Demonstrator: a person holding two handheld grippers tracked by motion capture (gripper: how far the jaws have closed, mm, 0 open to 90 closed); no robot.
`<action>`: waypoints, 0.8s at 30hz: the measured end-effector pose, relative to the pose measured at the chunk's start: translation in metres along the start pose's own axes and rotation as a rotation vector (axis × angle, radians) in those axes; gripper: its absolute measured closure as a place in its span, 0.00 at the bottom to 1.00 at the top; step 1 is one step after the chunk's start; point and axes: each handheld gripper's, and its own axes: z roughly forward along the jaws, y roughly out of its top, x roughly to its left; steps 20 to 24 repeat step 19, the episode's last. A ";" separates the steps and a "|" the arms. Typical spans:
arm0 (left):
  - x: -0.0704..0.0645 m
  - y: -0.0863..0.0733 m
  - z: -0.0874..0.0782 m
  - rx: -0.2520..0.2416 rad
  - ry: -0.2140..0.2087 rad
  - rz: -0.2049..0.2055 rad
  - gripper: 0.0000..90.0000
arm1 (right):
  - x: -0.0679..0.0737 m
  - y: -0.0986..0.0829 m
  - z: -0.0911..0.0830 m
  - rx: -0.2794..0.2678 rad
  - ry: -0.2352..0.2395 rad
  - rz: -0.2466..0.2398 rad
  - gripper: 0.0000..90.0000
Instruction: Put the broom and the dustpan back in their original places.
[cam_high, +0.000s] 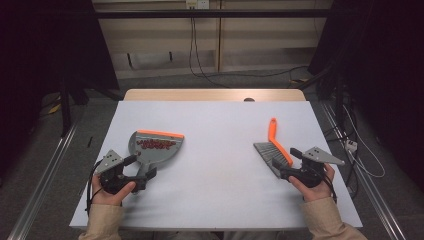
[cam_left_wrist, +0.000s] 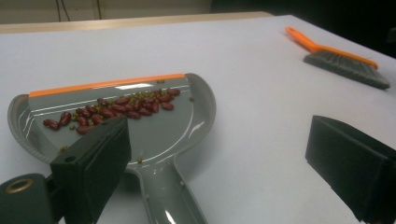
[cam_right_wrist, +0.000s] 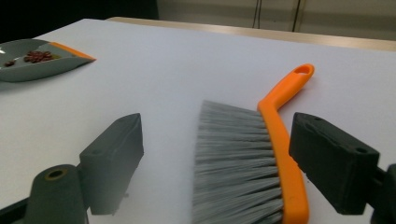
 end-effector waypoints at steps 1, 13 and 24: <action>0.001 0.000 0.000 -0.003 -0.011 0.004 0.07 | 0.001 -0.001 -0.001 0.003 0.008 0.004 0.20; 0.001 -0.005 0.001 -0.012 -0.038 0.014 0.07 | 0.010 -0.013 -0.009 0.045 0.055 -0.037 0.20; 0.002 -0.004 0.002 -0.021 -0.044 0.006 0.07 | 0.014 -0.016 -0.009 0.050 0.080 -0.051 0.19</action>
